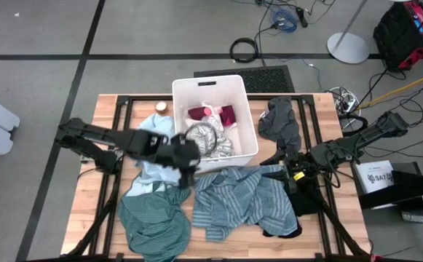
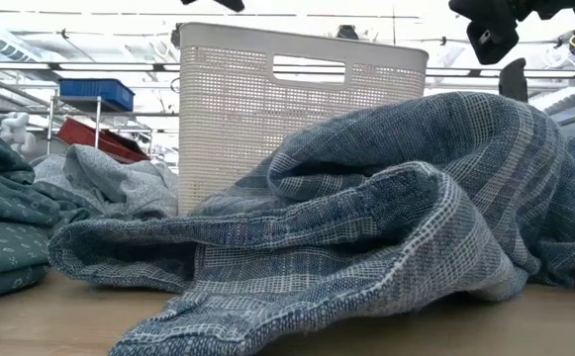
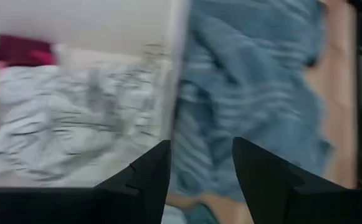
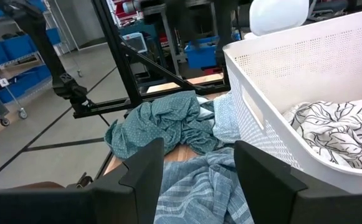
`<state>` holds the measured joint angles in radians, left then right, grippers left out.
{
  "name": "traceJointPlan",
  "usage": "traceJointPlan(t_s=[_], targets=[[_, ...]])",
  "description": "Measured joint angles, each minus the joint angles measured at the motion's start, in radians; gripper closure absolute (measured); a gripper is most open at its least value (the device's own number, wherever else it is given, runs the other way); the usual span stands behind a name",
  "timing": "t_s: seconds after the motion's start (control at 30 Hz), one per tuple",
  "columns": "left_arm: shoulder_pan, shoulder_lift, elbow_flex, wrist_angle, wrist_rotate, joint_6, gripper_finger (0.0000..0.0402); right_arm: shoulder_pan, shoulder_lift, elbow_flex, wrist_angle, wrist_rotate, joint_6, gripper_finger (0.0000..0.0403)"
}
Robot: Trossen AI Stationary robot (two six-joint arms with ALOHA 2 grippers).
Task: Sort clothes
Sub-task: Put the light blue shirt into the white laundry bin
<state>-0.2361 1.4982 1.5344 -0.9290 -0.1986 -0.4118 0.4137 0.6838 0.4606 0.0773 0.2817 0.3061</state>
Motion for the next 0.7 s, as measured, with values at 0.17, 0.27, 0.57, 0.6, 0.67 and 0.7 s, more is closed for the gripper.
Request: traceJointPlan(t_s=[0.17, 0.27, 0.57, 0.6, 0.67, 0.7], targets=[[-0.124, 0.000, -0.003, 0.005, -0.001, -0.012, 0.0220, 0.000, 0.000, 0.000, 0.001, 0.000, 0.000, 0.0220], [-0.188, 0.010, -0.003, 0.017, -0.011, -0.066, 0.0220, 0.000, 0.000, 0.000, 0.001, 0.000, 0.000, 0.0220], [-0.280, 0.146, -0.003, 0.143, -0.013, -0.026, 0.0220, 0.000, 0.000, 0.000, 0.001, 0.000, 0.006, 0.0220], [-0.284, 0.163, -0.003, 0.152, -0.010, -0.026, 0.0220, 0.000, 0.000, 0.000, 0.001, 0.000, 0.007, 0.0220], [-0.284, 0.197, -0.003, 0.149, 0.024, -0.031, 0.0220, 0.000, 0.000, 0.000, 0.000, 0.000, 0.007, 0.0220], [-0.284, 0.215, -0.003, 0.154, 0.043, -0.040, 0.0220, 0.000, 0.000, 0.000, 0.000, 0.000, 0.007, 0.0220]])
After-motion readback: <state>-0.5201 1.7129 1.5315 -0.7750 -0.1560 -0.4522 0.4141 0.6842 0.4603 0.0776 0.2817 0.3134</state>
